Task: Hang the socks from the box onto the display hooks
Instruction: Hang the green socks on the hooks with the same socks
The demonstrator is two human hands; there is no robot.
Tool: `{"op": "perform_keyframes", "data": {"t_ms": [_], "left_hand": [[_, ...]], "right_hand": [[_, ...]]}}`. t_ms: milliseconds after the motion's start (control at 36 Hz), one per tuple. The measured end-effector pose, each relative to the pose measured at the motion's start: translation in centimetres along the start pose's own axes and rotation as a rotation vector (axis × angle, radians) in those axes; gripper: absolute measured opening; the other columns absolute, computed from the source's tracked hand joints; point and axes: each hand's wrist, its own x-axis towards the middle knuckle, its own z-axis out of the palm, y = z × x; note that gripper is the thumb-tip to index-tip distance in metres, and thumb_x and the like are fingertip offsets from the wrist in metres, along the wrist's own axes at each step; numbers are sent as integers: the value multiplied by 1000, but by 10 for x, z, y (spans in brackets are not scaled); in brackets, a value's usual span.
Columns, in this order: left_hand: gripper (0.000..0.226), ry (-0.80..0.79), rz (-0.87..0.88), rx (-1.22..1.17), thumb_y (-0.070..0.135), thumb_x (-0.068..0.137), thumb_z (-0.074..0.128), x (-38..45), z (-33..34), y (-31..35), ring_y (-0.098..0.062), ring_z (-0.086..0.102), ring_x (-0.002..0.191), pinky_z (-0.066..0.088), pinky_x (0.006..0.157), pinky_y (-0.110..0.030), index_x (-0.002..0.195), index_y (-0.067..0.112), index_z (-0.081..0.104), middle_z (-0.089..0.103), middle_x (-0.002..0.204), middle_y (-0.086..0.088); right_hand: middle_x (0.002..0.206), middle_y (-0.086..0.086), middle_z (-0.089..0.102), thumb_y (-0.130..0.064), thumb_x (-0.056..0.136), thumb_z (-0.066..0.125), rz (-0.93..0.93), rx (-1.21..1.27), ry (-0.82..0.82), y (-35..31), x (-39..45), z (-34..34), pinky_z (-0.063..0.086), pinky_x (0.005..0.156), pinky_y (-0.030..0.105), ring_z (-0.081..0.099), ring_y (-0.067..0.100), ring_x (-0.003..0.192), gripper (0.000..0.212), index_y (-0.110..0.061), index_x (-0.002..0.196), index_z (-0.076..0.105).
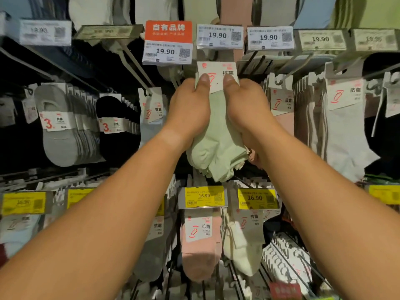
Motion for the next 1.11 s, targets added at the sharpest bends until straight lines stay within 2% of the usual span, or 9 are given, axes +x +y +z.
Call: {"op": "perform_keyframes", "data": {"t_ms": [194,333,417,556,694,778,917,1028,1111], "left_hand": [[42,1,-51,23,46,103,41,14,6,-12,-26,65,103,52,89,-38,112,12,65,69,112,-8],[62,-43,-193,172,59,99,39,18,14,-34,-33,61,115,49,95,-35,128,9,61,65,125,-11],[54,-85,-150,355,53,103,44,10,16,-48,-33,61,115,46,85,-31,128,7,58,65,125,-12],[44,-291,-192,459,35,97,64,-10,4,-73,-26,62,116,48,86,-29,132,11,52,64,129,-6],[36,-419,-254,426,19,91,74,-17,-5,-75,-18,63,89,45,62,-21,123,11,61,67,103,-1],[38,-422,-253,482,23,90,75,-18,-6,-74,-25,66,98,51,75,-27,123,9,62,70,111,-7],[46,-377,-176,717,40,91,72,-26,-13,-64,-31,63,106,48,76,-33,121,9,56,66,117,-11],[45,-176,56,827,42,90,70,-39,-18,-48,-35,58,108,43,77,-37,115,8,53,59,116,-14],[37,-220,213,786,37,91,67,-55,-8,-34,-35,56,107,46,83,-41,112,9,57,57,115,-15]], "right_hand": [[101,7,69,-45,100,43,62,-24,-24,8,12,4,54,90,46,66,29,95,42,-9,105,64],[137,16,56,-45,104,36,170,-185,-56,25,19,24,43,105,41,51,36,126,55,-7,143,44],[134,16,57,-46,105,34,178,-270,-37,40,10,28,41,94,35,50,34,126,54,-7,142,40],[119,21,62,-48,104,34,127,-537,-150,80,-23,24,38,72,37,60,39,108,52,-6,134,34],[117,24,61,-48,104,34,103,-660,-225,92,-33,20,34,70,38,58,41,107,49,-4,125,39],[119,24,61,-47,104,38,97,-681,-258,90,-35,18,34,71,37,57,41,109,50,-3,126,41],[122,24,59,-56,100,41,121,-739,-277,85,-42,11,36,72,37,56,41,111,62,-2,131,39],[123,22,54,-57,97,46,55,-793,-192,73,-61,-1,34,73,36,56,41,110,63,-3,129,41],[121,23,54,-48,99,49,18,-872,-132,63,-85,-13,35,73,38,56,42,107,54,-1,124,44]]}}
